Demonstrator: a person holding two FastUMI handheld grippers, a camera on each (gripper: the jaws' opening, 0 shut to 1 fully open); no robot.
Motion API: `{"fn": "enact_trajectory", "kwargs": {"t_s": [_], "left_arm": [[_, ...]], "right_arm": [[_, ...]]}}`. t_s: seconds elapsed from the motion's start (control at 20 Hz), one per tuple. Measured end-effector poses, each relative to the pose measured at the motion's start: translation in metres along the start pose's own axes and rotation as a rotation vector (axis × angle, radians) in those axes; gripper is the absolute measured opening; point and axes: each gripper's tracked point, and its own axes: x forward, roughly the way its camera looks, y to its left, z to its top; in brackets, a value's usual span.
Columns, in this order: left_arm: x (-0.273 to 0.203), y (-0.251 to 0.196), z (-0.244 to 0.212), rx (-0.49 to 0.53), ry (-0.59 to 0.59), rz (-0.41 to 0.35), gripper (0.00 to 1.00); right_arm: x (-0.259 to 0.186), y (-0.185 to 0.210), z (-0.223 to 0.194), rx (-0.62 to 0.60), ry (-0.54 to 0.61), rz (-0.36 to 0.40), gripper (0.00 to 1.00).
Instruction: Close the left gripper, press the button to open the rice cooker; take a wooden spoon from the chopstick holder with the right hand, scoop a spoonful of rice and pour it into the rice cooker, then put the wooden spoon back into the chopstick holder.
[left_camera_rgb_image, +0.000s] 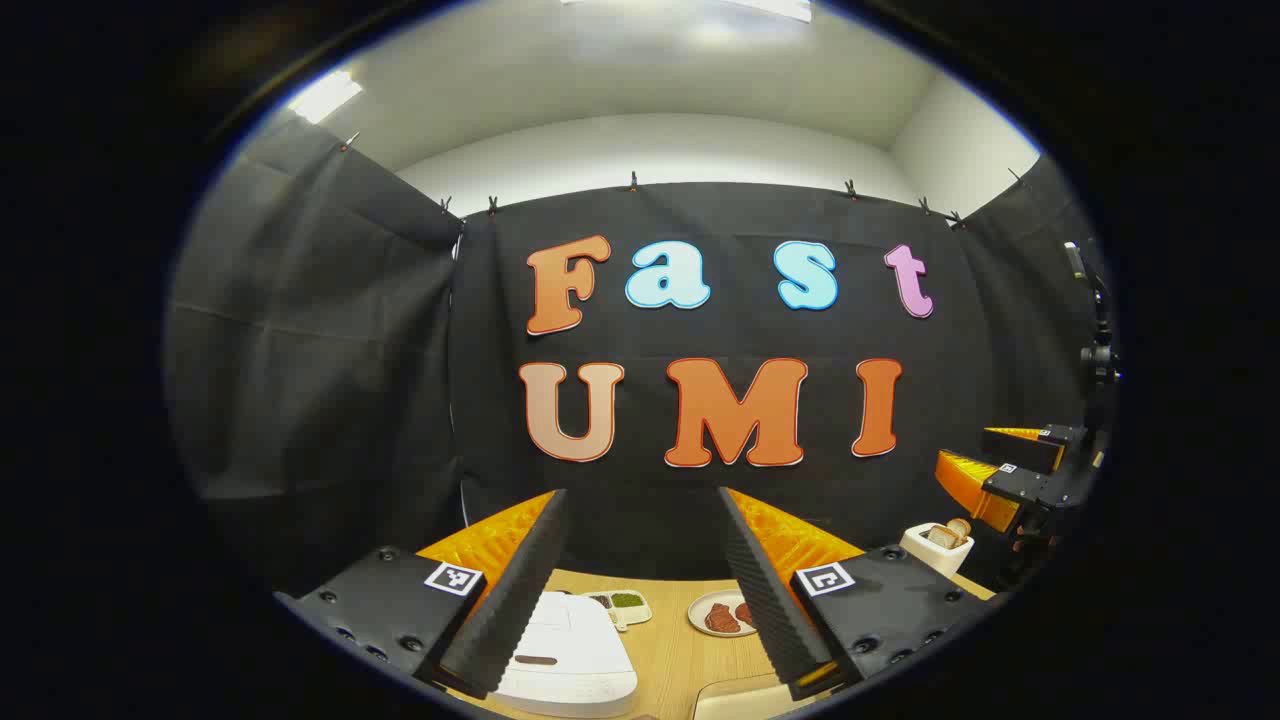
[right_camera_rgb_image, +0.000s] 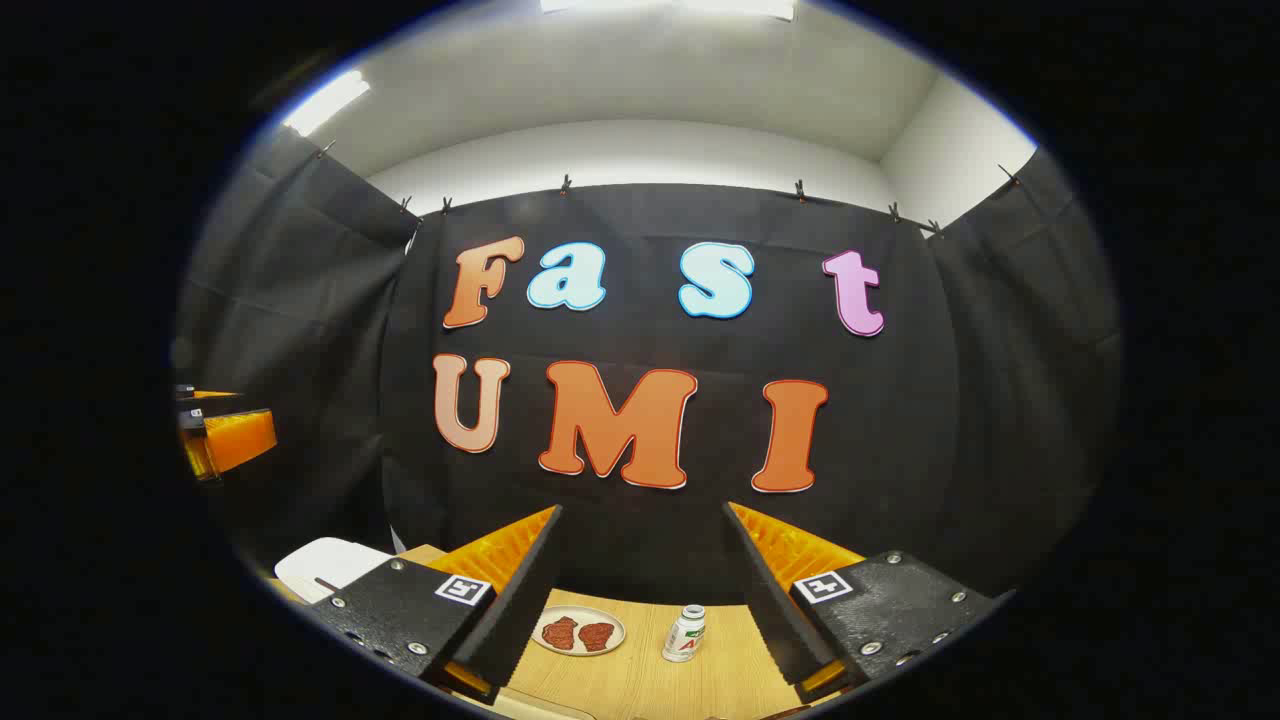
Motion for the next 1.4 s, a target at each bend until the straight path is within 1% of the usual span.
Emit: {"fn": "enact_trajectory", "kwargs": {"t_s": [0.35, 0.65, 0.95, 1.15, 1.2, 1.25, 1.3, 1.4], "left_arm": [[0.0, 0.008, 0.005, 0.02, -0.008, 0.017, 0.99], [0.004, 0.02, 0.01, 0.009, -0.008, 0.04, 0.99], [0.004, 0.029, 0.017, 0.025, -0.02, 0.053, 0.99], [0.008, 0.046, 0.023, 0.026, -0.031, 0.08, 0.98], [0.007, 0.052, 0.025, 0.027, -0.035, 0.096, 0.98], [0.01, 0.058, 0.026, 0.03, -0.037, 0.109, 0.85], [0.012, 0.057, 0.022, 0.036, -0.023, 0.095, 0.73], [0.013, 0.078, 0.022, 0.049, -0.017, 0.155, 0.32]], "right_arm": [[-0.005, -0.007, -0.004, 0.001, 0.009, -0.013, 0.95], [-0.002, -0.014, -0.008, 0.004, 0.015, -0.027, 0.95], [-0.001, -0.014, -0.01, 0.005, 0.021, -0.029, 0.95], [-0.001, -0.017, -0.011, 0.0, 0.025, -0.031, 0.95], [-0.001, -0.016, -0.012, 0.0, 0.024, -0.033, 0.95], [-0.001, -0.018, -0.012, -0.003, 0.024, -0.036, 0.95], [-0.001, -0.018, -0.013, -0.005, 0.024, -0.037, 0.95], [-0.001, -0.019, -0.014, -0.01, 0.03, -0.043, 0.95]]}}
